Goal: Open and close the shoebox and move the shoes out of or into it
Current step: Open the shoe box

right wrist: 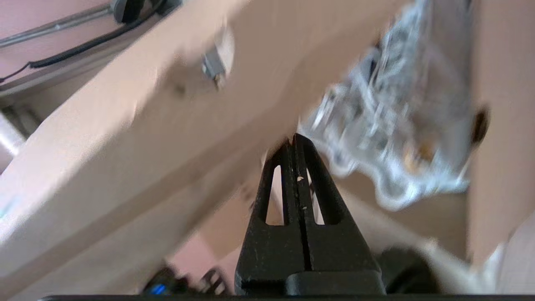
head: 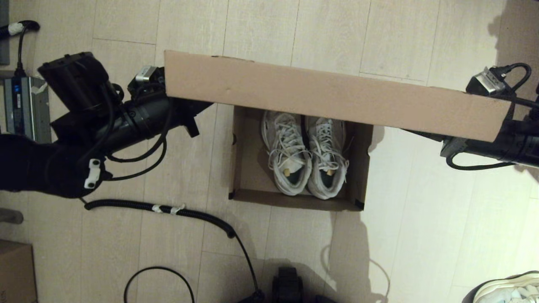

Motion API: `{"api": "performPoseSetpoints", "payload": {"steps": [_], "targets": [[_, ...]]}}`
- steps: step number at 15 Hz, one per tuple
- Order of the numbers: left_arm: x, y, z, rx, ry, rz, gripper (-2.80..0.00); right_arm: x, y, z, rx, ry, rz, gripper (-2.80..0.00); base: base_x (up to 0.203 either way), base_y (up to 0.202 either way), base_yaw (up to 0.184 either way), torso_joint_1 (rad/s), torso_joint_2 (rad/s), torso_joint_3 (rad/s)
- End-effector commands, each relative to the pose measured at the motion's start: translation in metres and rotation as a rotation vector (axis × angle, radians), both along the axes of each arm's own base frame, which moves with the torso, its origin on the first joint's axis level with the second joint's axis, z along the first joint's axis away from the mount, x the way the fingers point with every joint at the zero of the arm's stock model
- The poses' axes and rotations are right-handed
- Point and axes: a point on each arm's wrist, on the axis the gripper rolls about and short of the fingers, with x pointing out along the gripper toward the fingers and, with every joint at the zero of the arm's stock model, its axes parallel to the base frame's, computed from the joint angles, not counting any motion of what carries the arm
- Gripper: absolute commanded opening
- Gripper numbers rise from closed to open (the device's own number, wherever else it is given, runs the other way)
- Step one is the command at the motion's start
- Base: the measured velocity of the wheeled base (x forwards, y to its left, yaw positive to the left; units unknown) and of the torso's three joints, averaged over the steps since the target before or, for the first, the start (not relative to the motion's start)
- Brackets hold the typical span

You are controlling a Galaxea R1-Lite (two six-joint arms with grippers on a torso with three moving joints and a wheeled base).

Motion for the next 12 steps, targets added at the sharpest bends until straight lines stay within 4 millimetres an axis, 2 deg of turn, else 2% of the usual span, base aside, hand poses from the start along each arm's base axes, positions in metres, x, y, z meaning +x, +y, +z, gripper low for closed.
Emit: {"api": "performPoseSetpoints", "payload": {"steps": [1,2,8,12], "targets": [[0.006,-0.002,-0.001,-0.004,0.001,-0.006,-2.8,-0.016,-0.001,0.01,0.002,0.005,0.007,-2.8,0.0,0.0,0.0,0.0,0.0,0.0],[0.008,-0.003,0.0,-0.006,-0.005,-0.007,-2.8,-0.021,-0.001,0.008,-0.002,0.031,0.01,-2.8,0.0,0.0,0.0,0.0,0.0,0.0],[0.025,-0.008,0.01,-0.008,-0.018,-0.008,-2.8,-0.039,-0.002,-0.036,-0.084,0.08,0.008,-2.8,0.0,0.0,0.0,0.0,0.0,0.0],[0.051,-0.014,0.015,-0.013,-0.037,-0.006,-2.8,-0.038,-0.01,-0.041,-0.126,0.05,-0.046,-2.8,0.0,0.0,0.0,0.0,0.0,0.0]]}}
